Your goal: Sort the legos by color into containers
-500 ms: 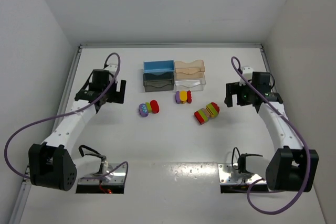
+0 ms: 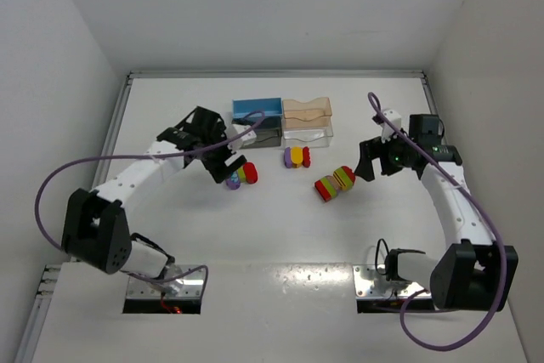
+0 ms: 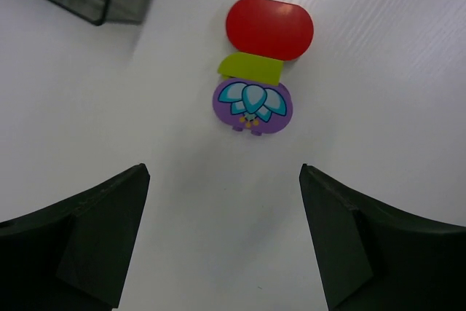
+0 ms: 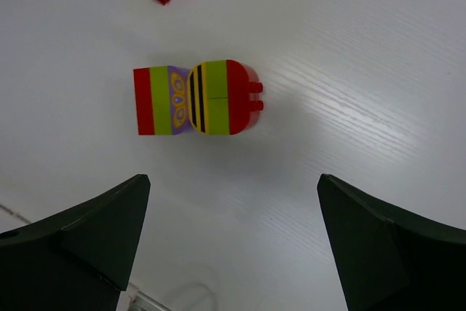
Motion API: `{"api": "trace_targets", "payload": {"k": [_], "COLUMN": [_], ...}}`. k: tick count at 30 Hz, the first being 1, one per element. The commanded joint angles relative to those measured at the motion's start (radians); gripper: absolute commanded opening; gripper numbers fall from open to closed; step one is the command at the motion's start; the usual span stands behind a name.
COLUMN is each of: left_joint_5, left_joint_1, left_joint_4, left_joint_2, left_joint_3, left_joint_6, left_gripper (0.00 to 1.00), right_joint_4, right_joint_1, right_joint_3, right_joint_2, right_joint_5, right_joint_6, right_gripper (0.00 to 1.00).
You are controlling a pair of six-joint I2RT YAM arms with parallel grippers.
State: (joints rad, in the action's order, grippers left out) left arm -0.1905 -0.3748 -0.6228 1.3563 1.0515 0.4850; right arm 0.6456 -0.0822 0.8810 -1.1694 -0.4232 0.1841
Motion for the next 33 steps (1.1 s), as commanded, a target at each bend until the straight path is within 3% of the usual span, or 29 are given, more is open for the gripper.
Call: {"api": "trace_targets", "payload": {"k": [1, 5, 20, 33], "left_joint_5": [-0.046, -0.046, -0.076, -0.058], "left_joint_1": [-0.035, -0.044, -0.064, -0.064], "left_joint_4": [-0.034, -0.012, 0.021, 0.049], "left_joint_2": [0.085, 0.18, 0.365, 0.426], "left_joint_3": [0.064, 0.114, 0.136, 0.091], "left_joint_6": [0.09, 0.113, 0.179, 0.199], "left_gripper": [0.91, 0.99, 0.99, 0.99], "right_joint_4": [0.051, 0.072, 0.072, 0.072], "right_joint_1": [-0.002, -0.013, -0.062, -0.08], "right_joint_3": [0.044, 0.062, 0.101, 0.11], "right_joint_2": [-0.009, -0.042, -0.122, -0.161], "right_joint_5": [-0.11, -0.123, -0.123, -0.134], "right_joint_6": [0.046, 0.067, 0.087, 0.087], "right_gripper": [0.99, 0.99, 0.99, 0.99]}}
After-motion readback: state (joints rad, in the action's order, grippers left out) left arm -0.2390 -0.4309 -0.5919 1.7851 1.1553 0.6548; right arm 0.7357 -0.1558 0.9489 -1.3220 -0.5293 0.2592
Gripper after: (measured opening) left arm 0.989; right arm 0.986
